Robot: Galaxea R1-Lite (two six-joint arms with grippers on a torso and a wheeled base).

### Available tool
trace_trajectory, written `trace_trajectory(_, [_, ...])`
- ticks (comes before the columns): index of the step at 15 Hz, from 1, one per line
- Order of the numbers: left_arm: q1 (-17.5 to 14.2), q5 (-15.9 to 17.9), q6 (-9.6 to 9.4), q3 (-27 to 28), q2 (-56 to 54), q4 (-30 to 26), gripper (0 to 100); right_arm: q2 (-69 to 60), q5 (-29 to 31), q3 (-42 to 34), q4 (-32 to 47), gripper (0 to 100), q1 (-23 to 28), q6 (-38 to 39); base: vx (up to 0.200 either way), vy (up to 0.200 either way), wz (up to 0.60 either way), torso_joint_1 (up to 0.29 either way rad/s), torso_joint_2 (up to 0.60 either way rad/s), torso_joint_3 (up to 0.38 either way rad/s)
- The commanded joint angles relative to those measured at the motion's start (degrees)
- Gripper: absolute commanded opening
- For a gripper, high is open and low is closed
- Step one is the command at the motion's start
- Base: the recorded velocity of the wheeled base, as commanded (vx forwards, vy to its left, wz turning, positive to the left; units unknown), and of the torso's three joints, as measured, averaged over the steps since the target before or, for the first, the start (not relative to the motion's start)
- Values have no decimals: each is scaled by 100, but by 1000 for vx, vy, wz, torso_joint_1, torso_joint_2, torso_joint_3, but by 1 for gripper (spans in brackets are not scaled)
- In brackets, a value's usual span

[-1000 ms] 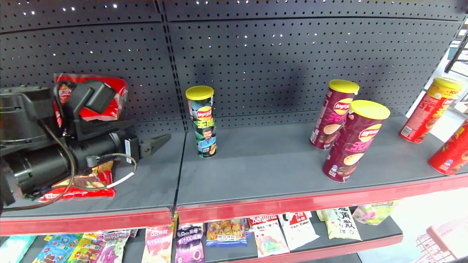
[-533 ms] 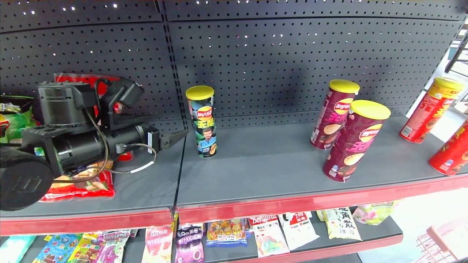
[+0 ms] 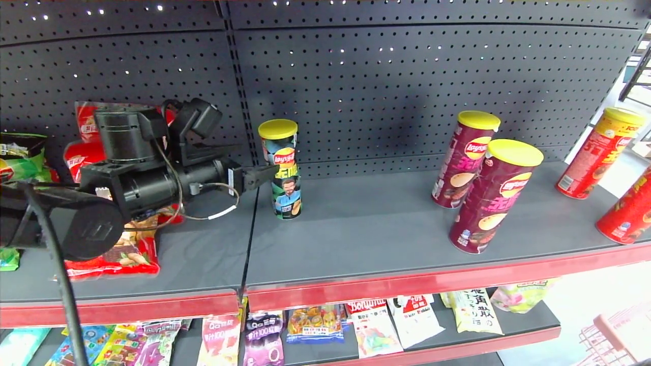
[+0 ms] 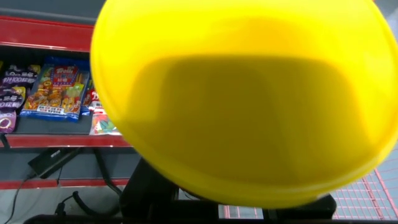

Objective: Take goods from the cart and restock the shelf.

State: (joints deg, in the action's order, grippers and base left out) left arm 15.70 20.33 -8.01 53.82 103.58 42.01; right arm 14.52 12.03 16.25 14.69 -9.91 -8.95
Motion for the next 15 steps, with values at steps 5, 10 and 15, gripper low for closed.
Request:
trace_trajectory(5, [-14,-21,-16,559,733,361,100,16,10,1,-1,0,-2,-2,0,0,0,0,0,0])
trace_trajectory(10, [12,6,-8,928,944,343,100,16,10,1,-1,0,7,-2,0,0,0,0,0,0])
trace_trajectory(15, [144,-21,-8,849,927,343,100,16,10,1,-1,0,7,-2,0,0,0,0,0,0])
